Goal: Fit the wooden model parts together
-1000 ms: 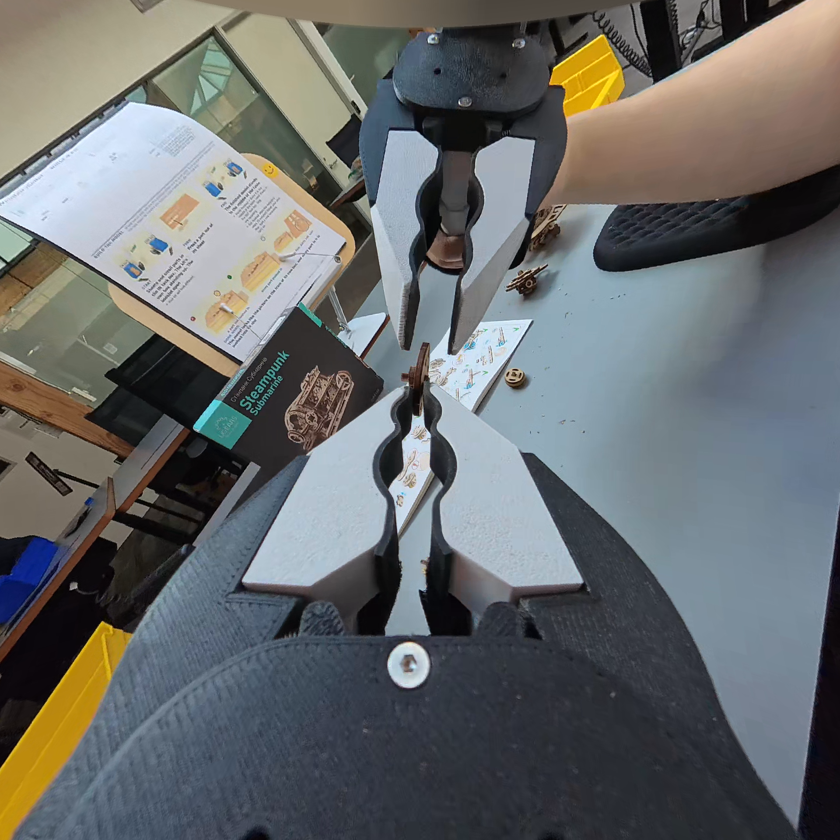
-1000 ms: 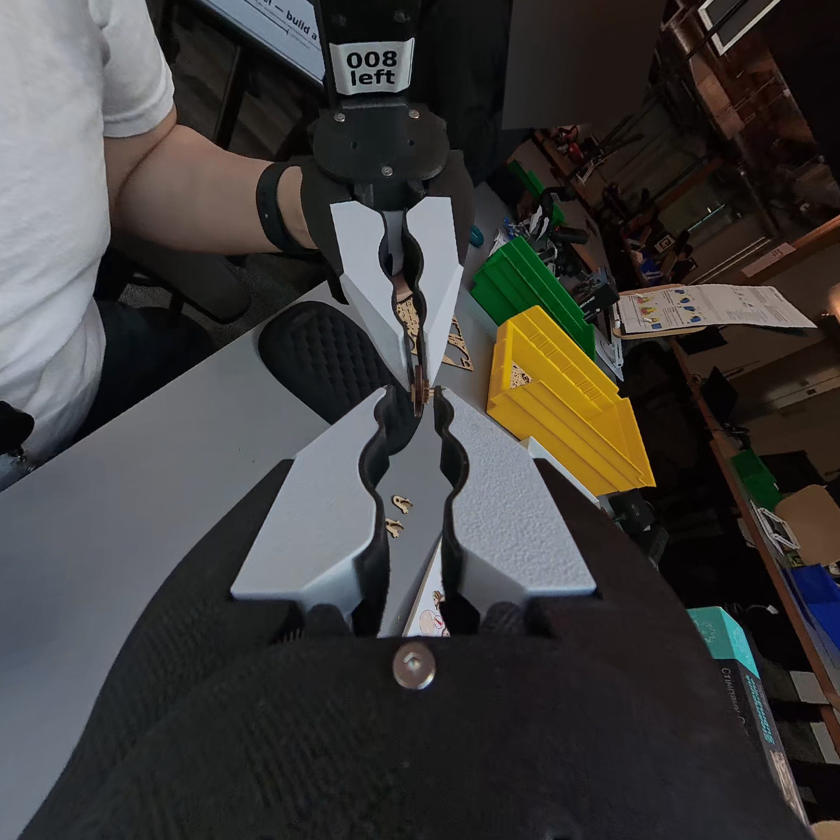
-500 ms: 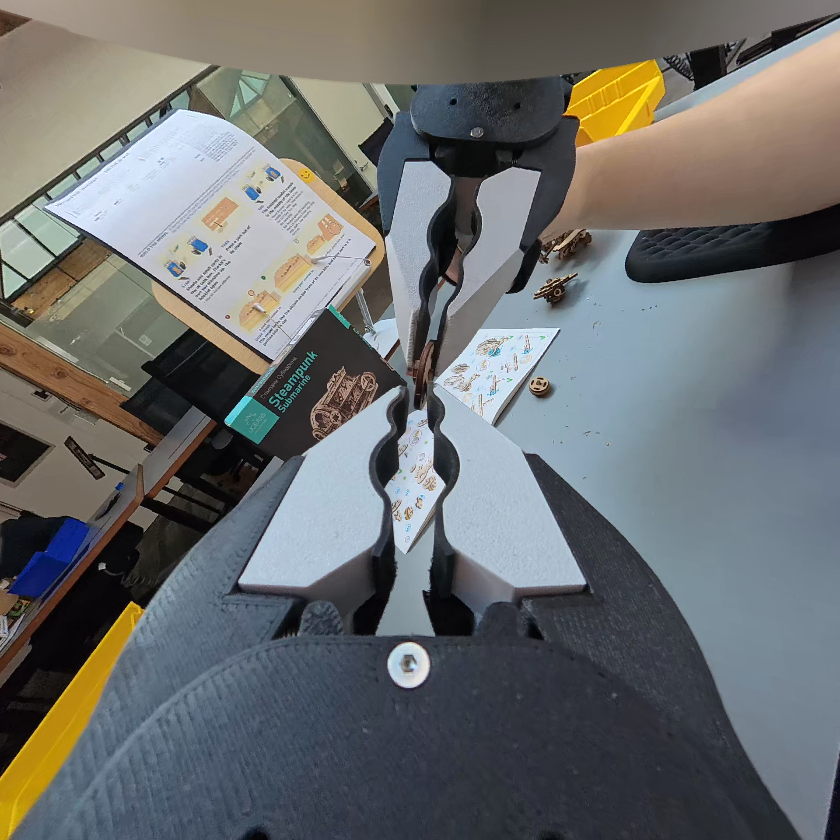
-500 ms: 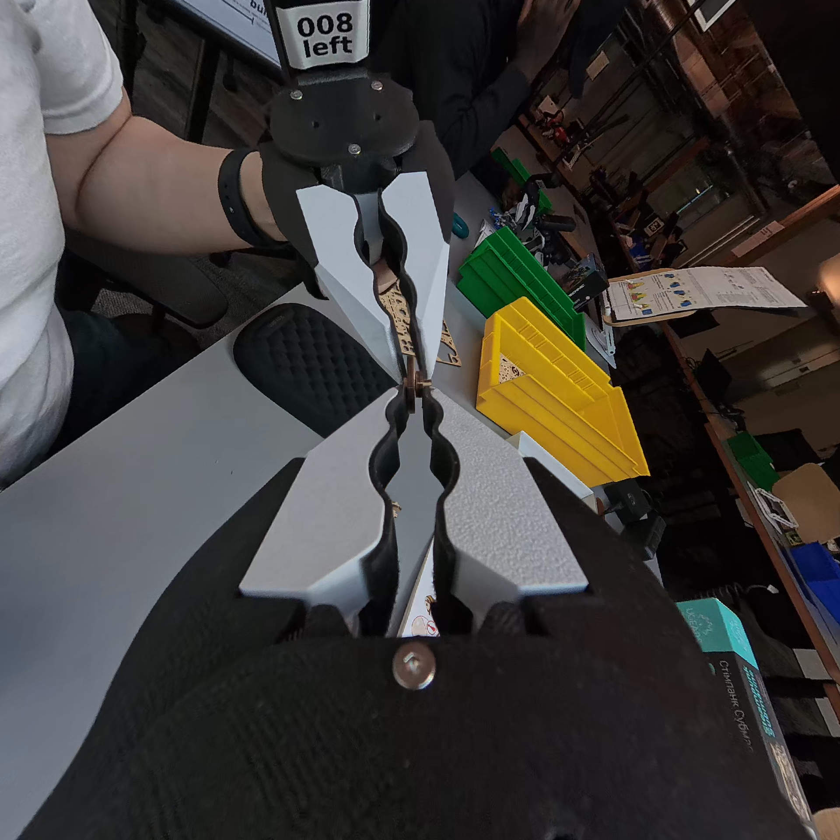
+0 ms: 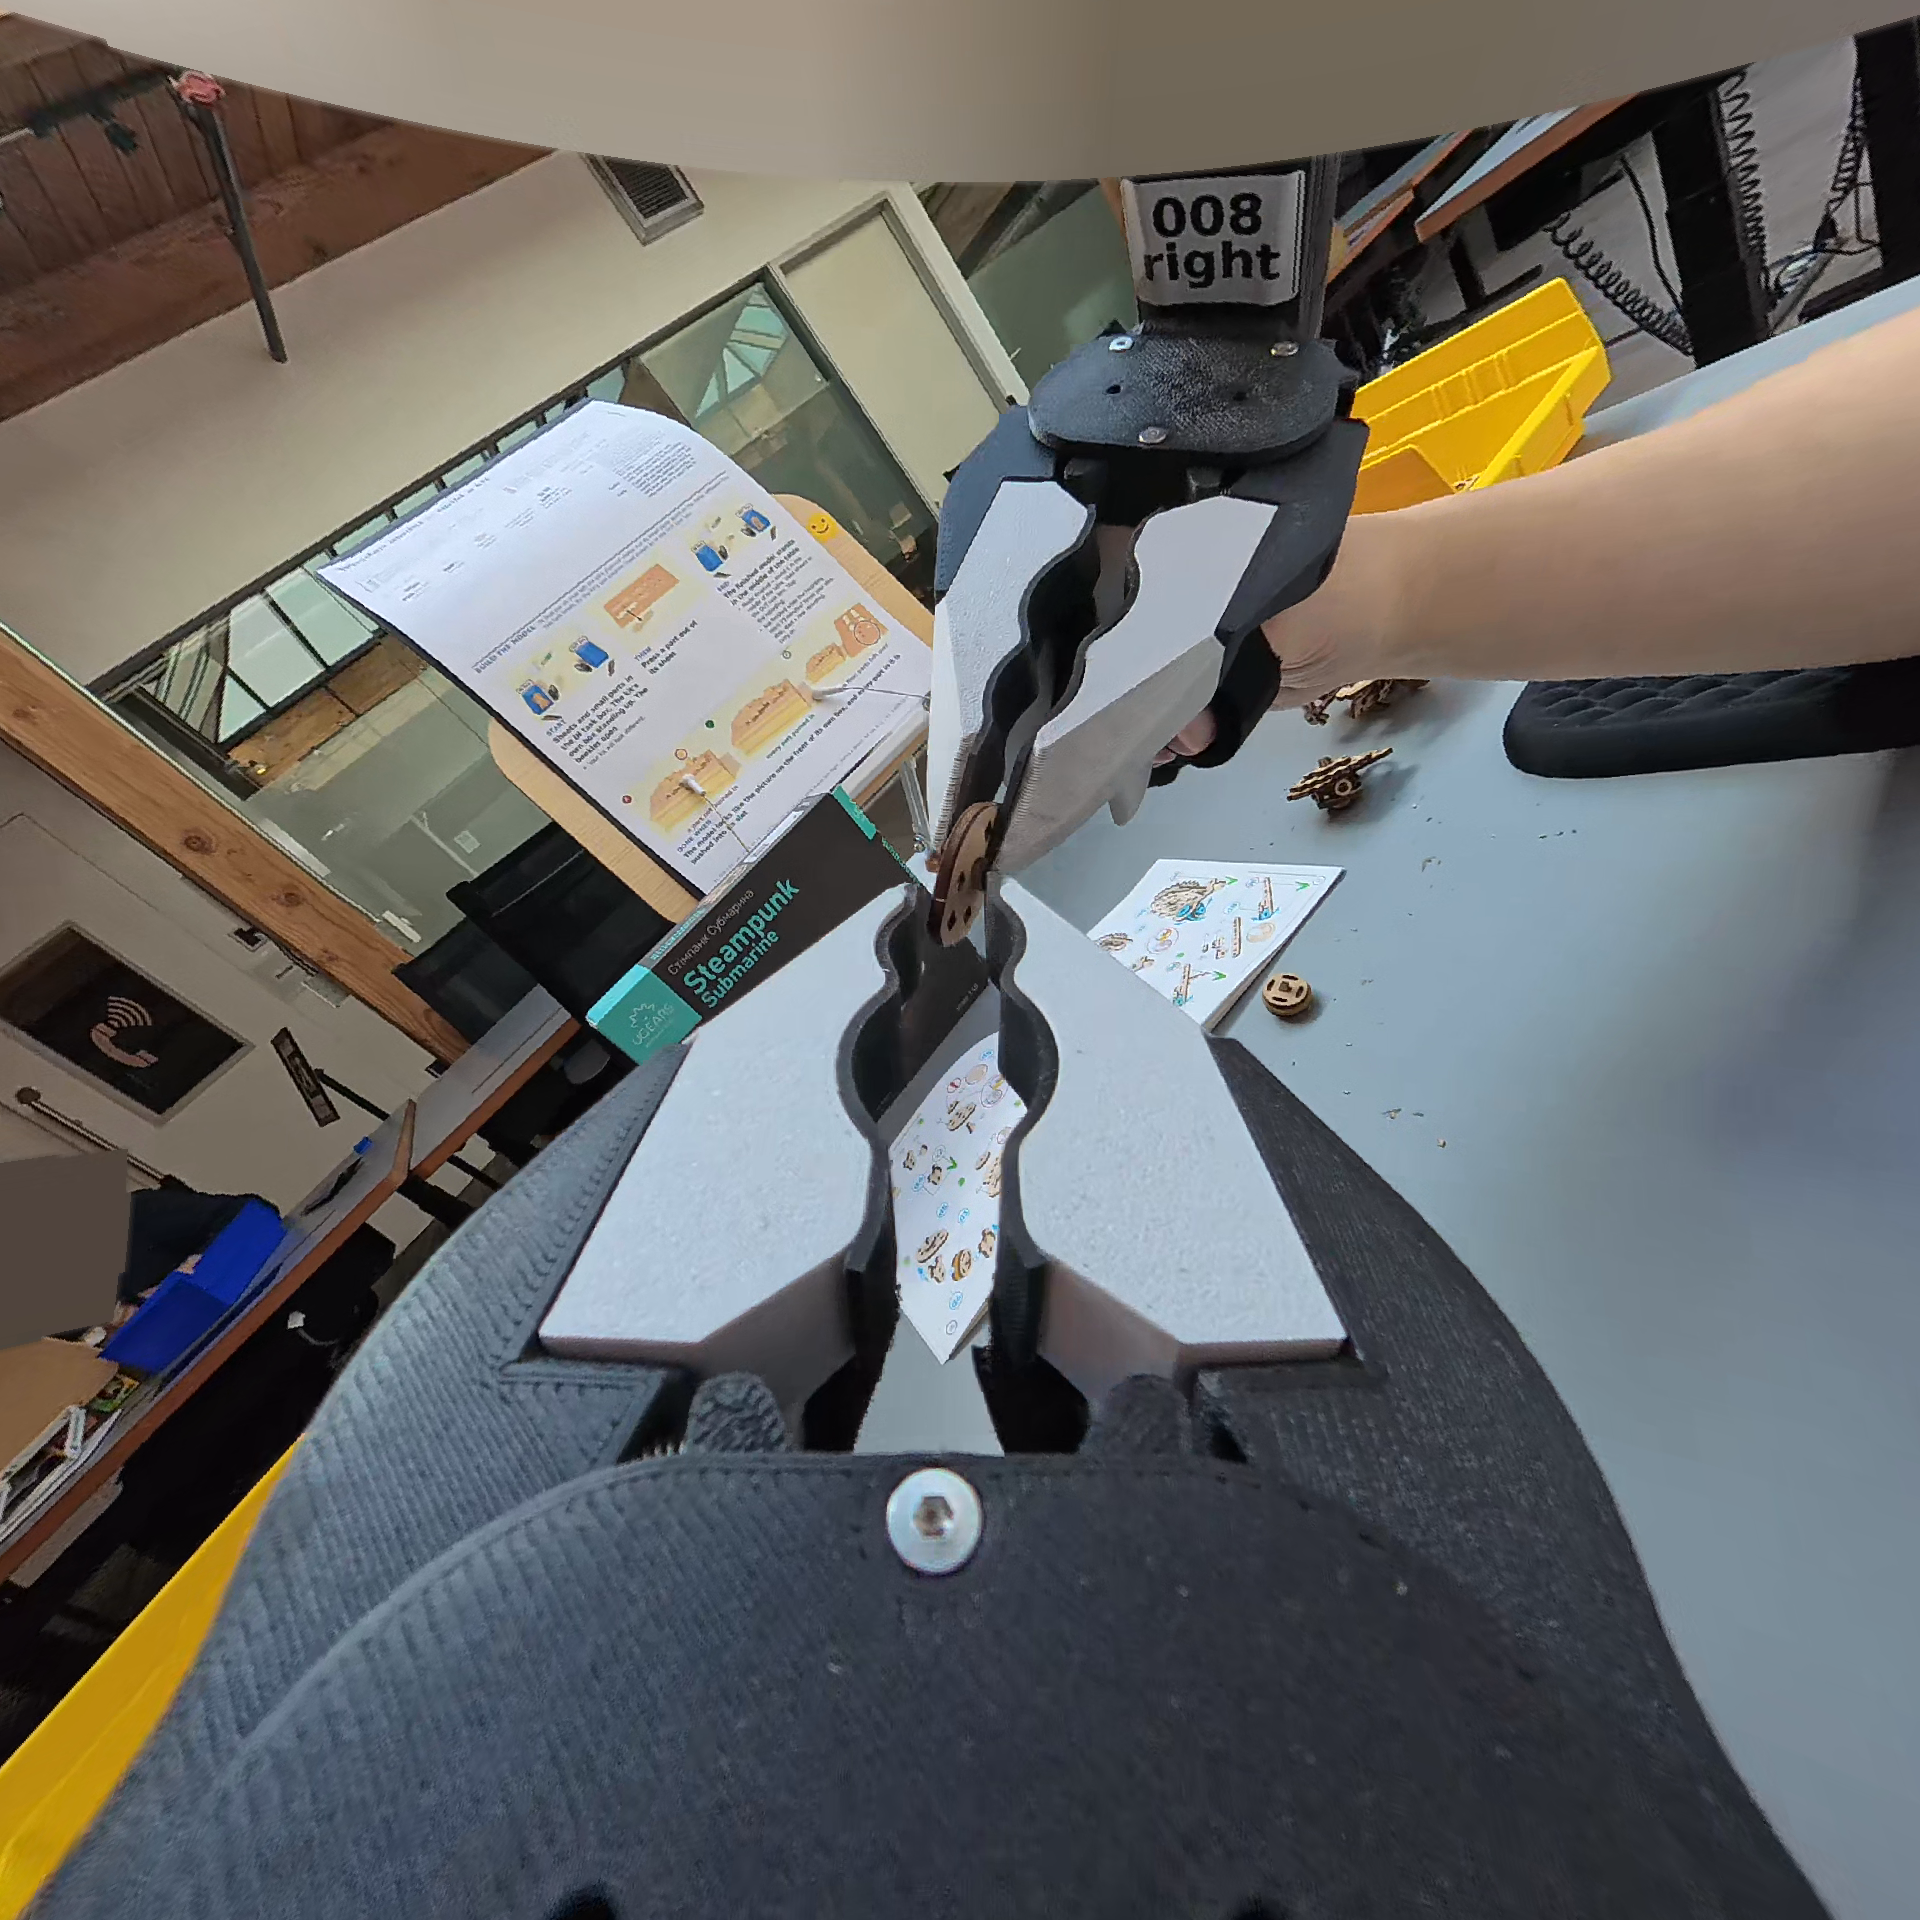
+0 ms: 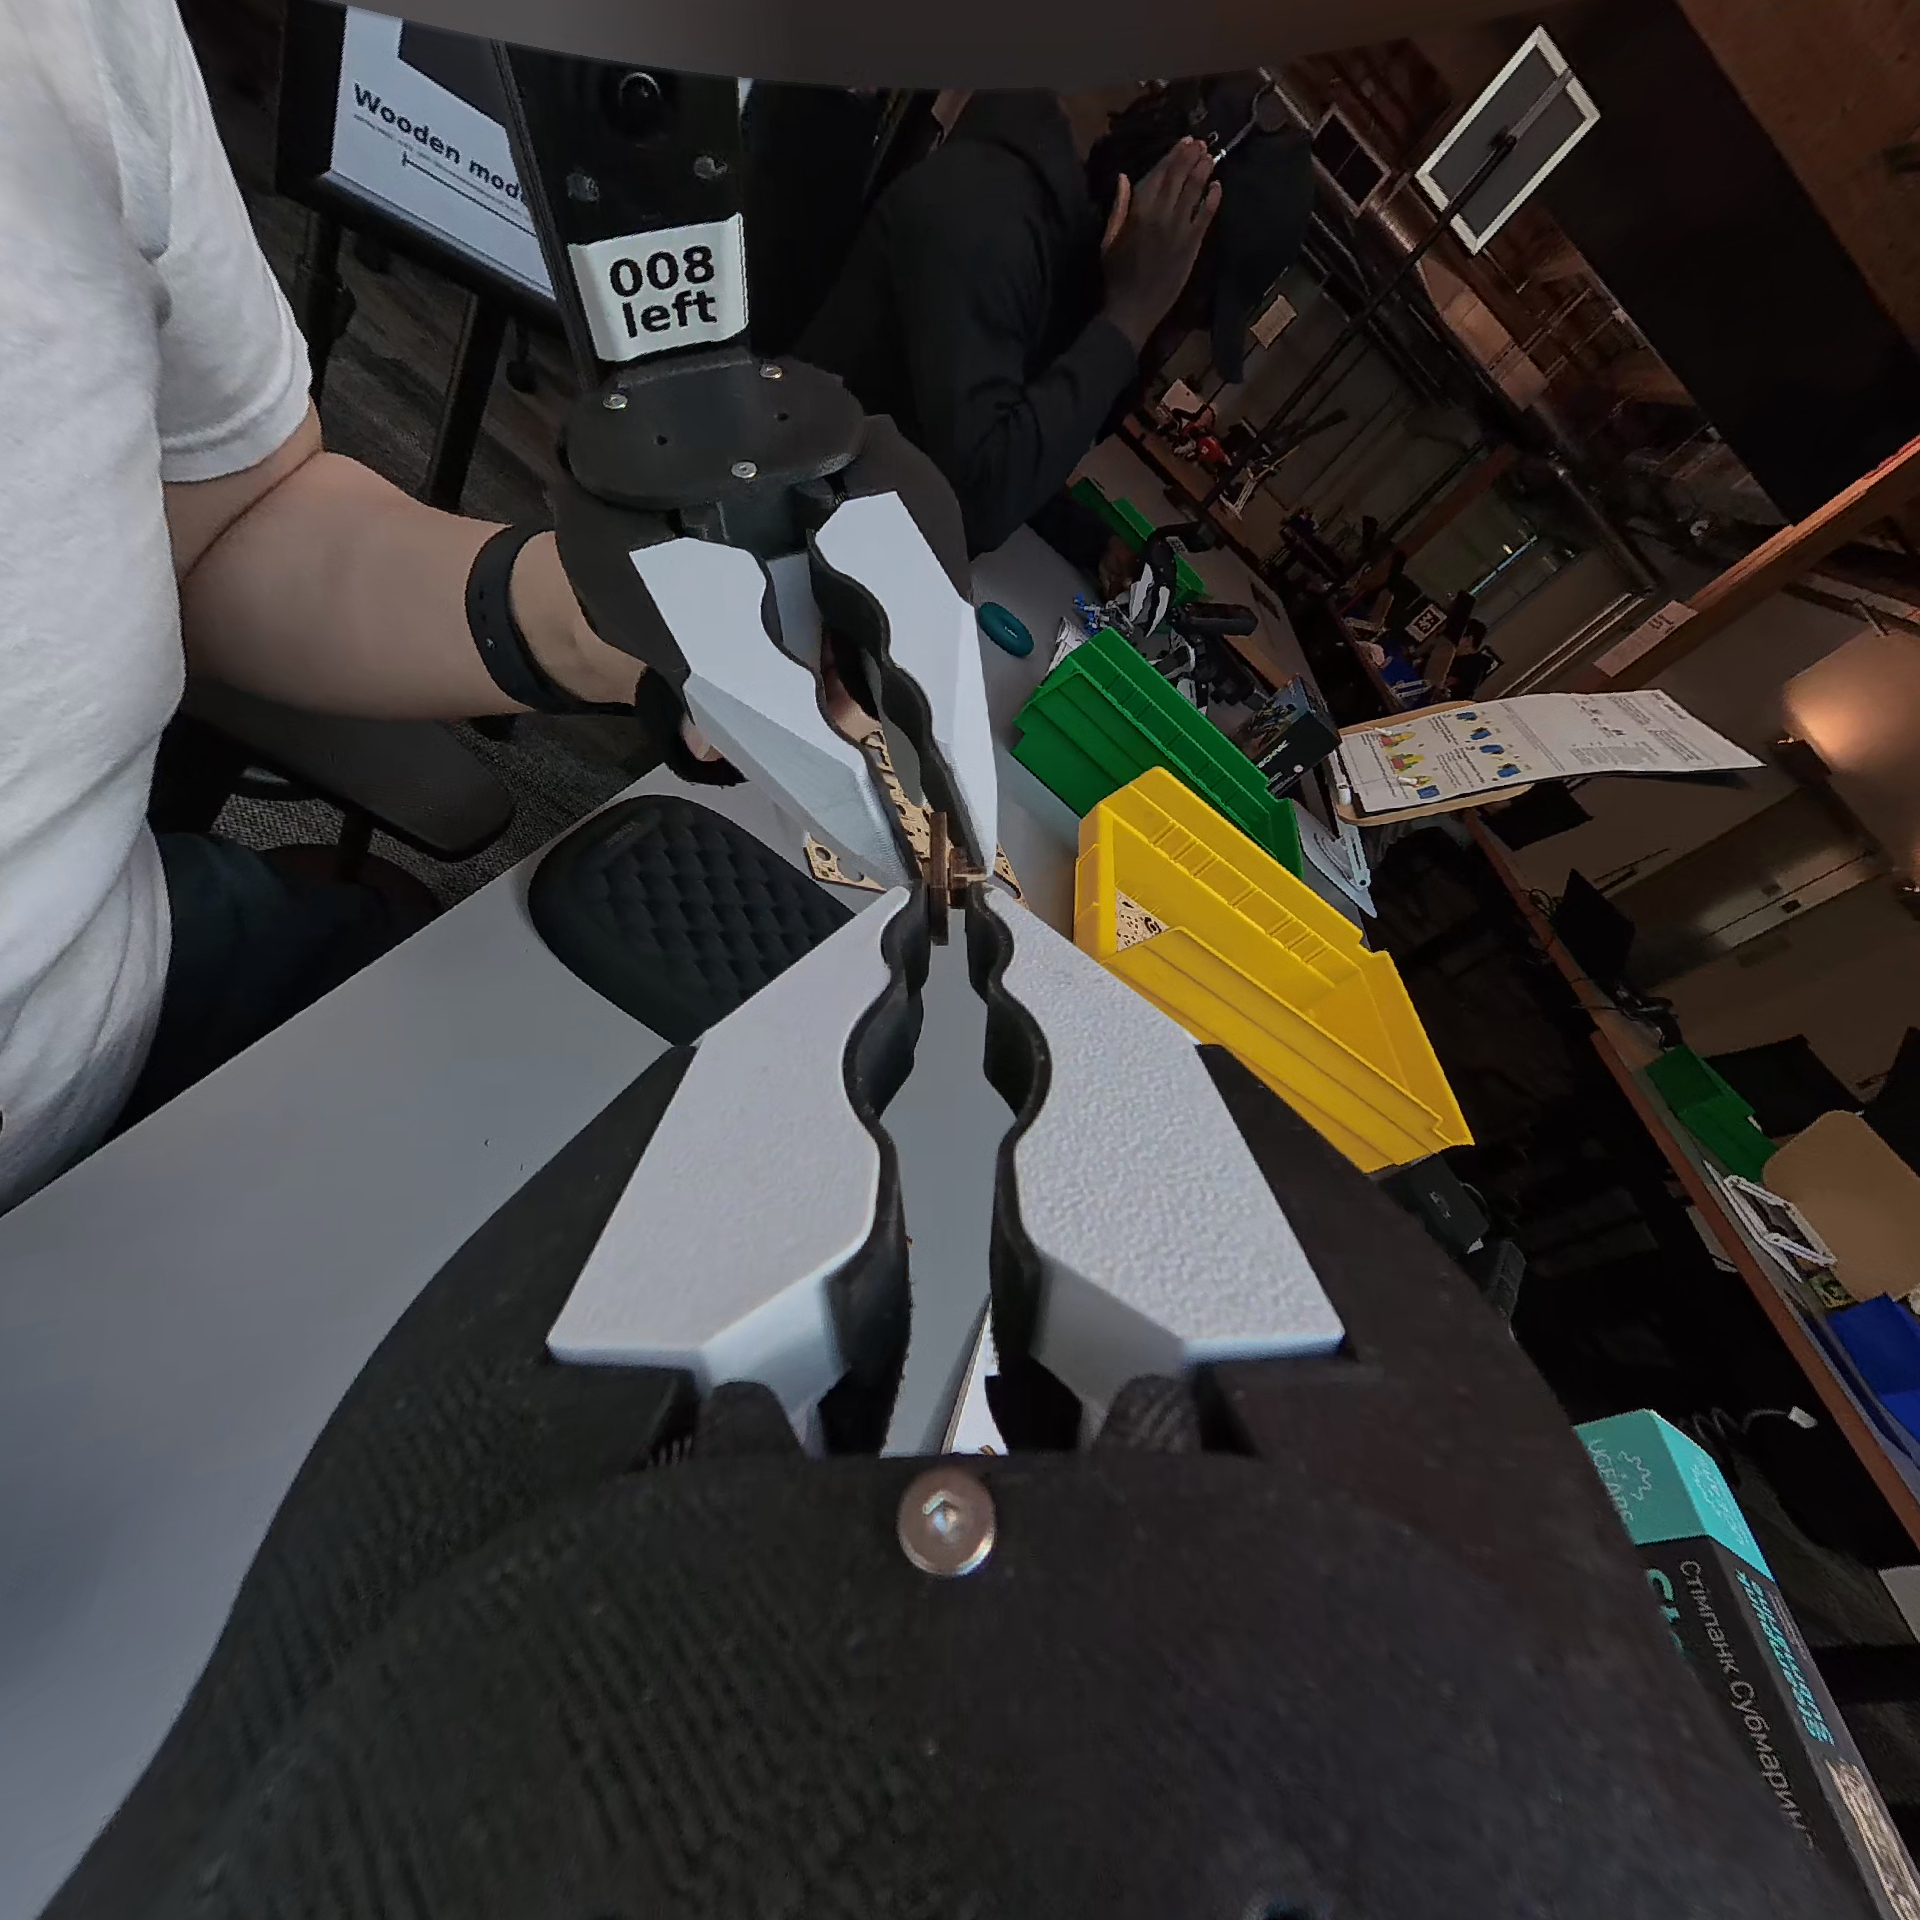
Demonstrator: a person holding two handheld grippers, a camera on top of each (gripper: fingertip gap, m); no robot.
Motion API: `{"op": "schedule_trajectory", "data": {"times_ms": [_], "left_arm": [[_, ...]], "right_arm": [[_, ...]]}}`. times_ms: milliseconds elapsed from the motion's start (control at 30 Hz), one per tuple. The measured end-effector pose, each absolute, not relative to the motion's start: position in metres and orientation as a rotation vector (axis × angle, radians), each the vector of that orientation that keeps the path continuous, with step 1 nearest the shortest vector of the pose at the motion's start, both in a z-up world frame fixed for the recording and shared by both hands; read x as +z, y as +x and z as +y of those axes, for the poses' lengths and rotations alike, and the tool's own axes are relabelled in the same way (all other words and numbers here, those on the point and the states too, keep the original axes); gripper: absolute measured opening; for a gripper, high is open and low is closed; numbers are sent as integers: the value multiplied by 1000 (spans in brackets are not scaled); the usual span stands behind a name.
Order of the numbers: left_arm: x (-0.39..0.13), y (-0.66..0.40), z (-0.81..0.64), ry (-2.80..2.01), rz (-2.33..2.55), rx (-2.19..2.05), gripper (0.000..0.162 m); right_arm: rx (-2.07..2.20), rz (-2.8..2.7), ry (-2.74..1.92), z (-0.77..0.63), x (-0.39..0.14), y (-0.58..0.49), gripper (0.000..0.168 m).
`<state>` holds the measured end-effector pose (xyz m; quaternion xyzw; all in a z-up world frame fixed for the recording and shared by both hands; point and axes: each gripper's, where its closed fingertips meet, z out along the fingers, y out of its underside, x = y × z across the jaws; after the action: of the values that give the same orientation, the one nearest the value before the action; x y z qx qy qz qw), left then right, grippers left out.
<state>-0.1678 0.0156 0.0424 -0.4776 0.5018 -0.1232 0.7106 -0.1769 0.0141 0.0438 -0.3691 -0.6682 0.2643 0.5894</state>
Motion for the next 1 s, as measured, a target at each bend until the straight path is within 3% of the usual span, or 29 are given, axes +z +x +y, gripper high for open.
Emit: {"op": "schedule_trajectory", "data": {"times_ms": [33,1000], "left_arm": [[44,-168,14,-1045,1105,-269,8],[37,-166,8,-1014,1176,-256,3]], "right_arm": [[622,-1548,-851,13,45,-177,6],[500,-1642,-851,10,36,-175,8]]}}
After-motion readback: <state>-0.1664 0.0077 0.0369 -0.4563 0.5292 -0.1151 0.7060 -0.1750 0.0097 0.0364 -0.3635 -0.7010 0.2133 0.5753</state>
